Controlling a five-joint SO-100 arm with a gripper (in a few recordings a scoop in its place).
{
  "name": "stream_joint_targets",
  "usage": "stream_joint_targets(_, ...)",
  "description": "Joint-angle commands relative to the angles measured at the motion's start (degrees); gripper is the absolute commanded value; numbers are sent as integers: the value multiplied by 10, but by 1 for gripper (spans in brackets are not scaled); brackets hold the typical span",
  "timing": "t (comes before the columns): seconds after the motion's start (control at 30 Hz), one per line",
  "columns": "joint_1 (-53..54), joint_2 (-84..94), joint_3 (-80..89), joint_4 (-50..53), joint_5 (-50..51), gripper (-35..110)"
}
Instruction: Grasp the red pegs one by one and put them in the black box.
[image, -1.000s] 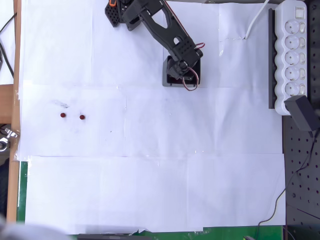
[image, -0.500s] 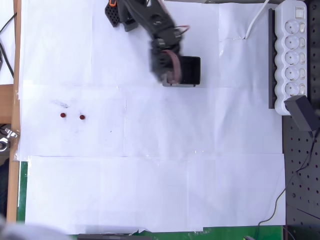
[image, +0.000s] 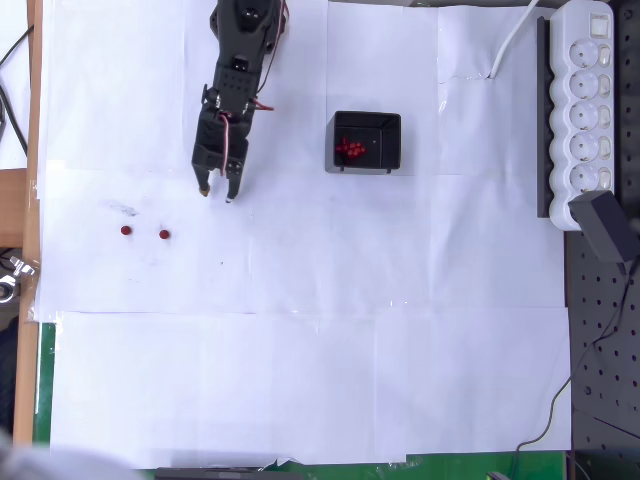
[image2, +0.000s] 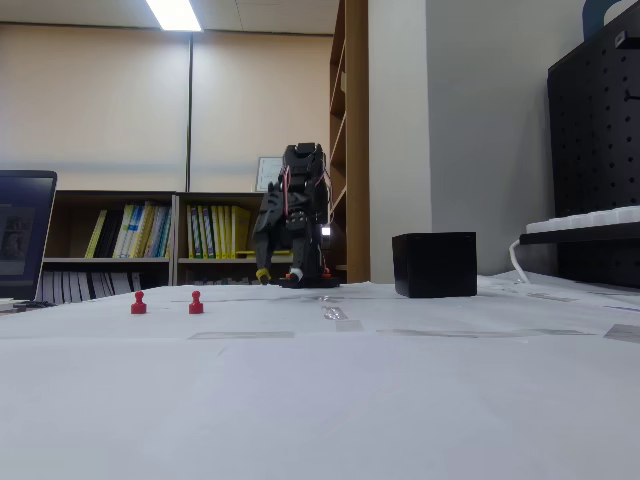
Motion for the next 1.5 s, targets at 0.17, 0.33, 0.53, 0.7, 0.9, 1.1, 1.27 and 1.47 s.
stream_joint_targets(0.17, 46, 127, 67, -125, -2, 15)
stream_joint_targets(0.33, 67, 203, 134, -133, -6, 15)
stream_joint_targets(0.53, 84, 273, 203, -130, -11, 15)
stream_joint_targets(0.7, 88, 293, 218, -134, -11, 15)
stream_joint_targets(0.9, 91, 315, 243, -129, -11, 15)
stream_joint_targets(1.1, 95, 334, 265, -128, -11, 15)
stream_joint_targets(1.27, 98, 346, 279, -126, -10, 15)
stream_joint_targets(1.47, 100, 353, 283, -127, -9, 15)
